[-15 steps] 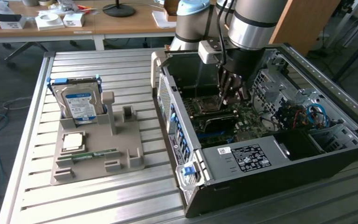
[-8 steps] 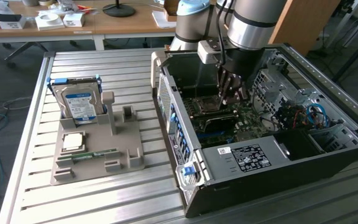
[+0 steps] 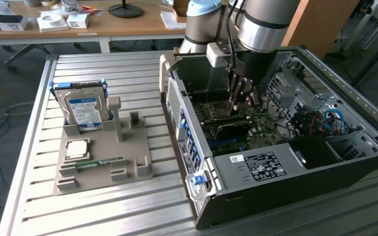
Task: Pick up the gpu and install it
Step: 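Press down on the gpu until it lock into place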
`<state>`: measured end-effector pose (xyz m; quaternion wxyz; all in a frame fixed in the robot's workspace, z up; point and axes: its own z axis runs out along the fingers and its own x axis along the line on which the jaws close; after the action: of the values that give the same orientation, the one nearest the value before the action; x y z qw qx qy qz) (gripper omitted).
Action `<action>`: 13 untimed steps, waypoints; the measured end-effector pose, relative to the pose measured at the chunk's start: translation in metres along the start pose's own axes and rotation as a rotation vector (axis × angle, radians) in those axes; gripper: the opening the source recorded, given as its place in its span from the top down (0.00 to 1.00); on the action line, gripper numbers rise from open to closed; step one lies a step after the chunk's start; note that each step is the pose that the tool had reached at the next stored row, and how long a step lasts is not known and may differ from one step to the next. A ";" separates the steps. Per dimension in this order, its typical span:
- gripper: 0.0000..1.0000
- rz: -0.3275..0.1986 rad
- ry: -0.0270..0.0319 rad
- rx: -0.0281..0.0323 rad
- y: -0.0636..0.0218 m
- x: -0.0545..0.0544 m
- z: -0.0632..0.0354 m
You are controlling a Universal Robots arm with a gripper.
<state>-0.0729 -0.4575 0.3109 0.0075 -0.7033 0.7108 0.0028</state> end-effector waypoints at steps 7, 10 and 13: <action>0.89 0.000 0.0000 0.0000 0.0001 0.000 0.0077; 0.89 0.000 0.0002 0.0000 0.0001 0.000 0.0101; 0.89 0.000 0.0002 -0.0001 0.0001 0.000 0.0101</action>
<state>-0.0730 -0.4575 0.3007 0.0074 -0.7033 0.7108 0.0027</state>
